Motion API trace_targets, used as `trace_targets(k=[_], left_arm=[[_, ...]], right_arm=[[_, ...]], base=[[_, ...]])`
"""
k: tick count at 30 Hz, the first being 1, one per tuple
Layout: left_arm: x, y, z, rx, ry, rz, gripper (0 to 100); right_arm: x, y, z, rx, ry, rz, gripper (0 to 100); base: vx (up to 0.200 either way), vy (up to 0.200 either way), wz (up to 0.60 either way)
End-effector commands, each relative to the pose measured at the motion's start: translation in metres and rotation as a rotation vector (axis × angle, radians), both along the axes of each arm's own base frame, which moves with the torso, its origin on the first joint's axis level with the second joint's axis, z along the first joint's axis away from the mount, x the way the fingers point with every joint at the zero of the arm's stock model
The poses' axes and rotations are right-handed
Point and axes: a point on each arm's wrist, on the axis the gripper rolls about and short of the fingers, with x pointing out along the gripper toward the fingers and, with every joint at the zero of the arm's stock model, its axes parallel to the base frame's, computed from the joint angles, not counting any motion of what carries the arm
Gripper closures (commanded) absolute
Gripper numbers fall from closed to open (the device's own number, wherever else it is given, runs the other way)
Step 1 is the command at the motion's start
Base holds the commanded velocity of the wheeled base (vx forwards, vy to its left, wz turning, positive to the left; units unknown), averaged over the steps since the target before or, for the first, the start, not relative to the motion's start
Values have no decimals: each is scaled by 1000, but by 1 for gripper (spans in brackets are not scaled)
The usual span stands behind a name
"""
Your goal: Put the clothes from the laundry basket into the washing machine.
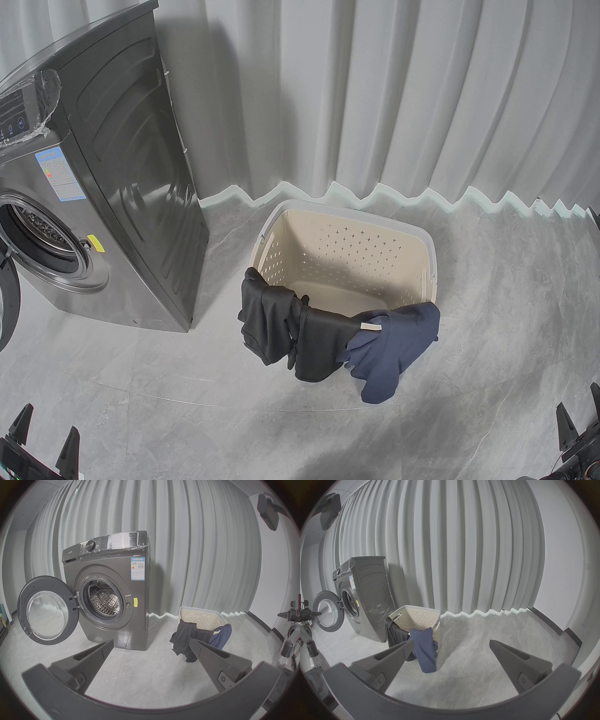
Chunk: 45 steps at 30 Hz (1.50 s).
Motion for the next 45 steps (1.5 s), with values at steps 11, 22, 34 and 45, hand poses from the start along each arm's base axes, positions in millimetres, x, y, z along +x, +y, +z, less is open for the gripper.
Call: trace_targets(k=[11, 22, 34, 45], left_arm=[[0, 0, -5, 1, 1, 0, 0], [0, 0, -5, 6, 1, 0, 0], [0, 0, -5, 4, 1, 0, 0], [0, 0, -5, 4, 1, 0, 0]], right_arm=[[0, 0, -5, -3, 0, -2, 0], [4, -1, 59, 3, -49, 84, 0], [74, 7, 52, 137, 430, 139, 0], [137, 16, 36, 121, 642, 140, 0]], base=[[0, 55, 0], [0, 0, 0], [0, 67, 0], [0, 36, 0]])
